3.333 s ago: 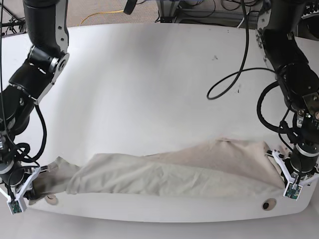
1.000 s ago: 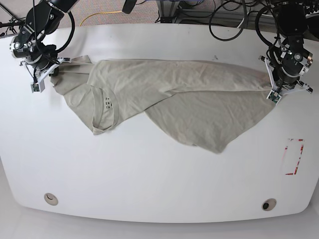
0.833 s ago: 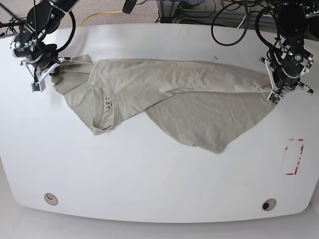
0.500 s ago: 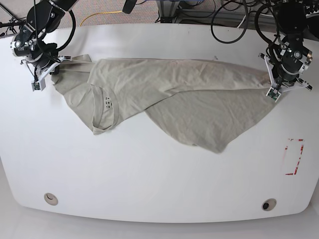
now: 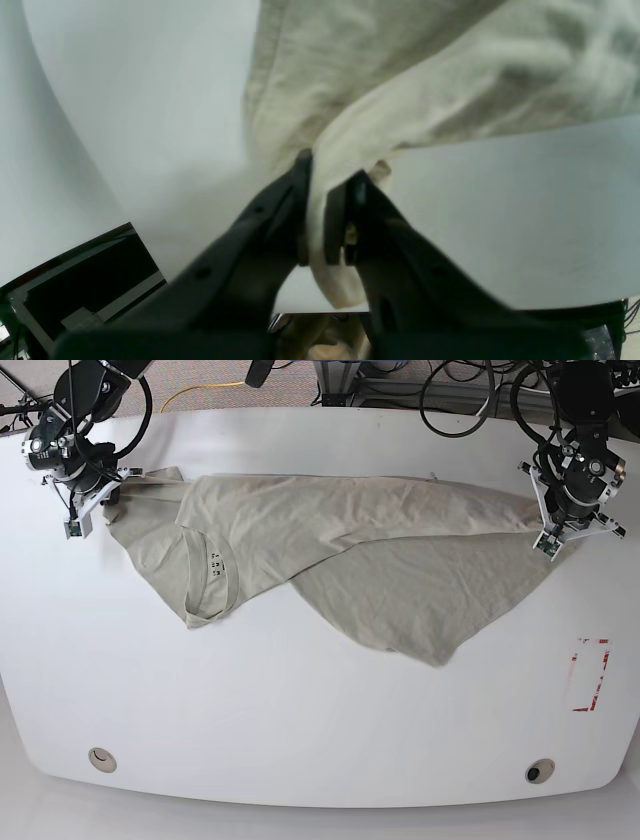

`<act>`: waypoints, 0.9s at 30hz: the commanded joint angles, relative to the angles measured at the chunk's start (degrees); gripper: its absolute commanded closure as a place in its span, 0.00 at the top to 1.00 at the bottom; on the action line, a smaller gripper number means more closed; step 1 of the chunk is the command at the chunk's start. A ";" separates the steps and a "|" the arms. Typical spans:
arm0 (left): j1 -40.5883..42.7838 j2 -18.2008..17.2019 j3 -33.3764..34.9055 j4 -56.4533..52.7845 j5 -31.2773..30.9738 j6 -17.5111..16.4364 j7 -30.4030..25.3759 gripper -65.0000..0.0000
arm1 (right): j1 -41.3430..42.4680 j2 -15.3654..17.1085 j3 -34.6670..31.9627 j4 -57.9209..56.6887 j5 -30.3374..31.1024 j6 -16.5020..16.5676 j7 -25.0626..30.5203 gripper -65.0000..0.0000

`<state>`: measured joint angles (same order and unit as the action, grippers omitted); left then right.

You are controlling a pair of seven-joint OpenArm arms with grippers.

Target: Fold the T-shirt properly

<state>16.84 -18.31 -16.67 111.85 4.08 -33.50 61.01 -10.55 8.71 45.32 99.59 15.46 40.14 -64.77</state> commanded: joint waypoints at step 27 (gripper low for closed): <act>-2.29 -0.90 -0.43 1.42 -4.56 -2.33 1.62 0.56 | 0.48 0.92 0.35 0.94 0.05 -0.14 0.55 0.00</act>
<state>15.31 -18.26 -16.69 111.98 2.20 -34.13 62.30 -10.52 8.71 45.32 99.59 15.29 40.14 -64.77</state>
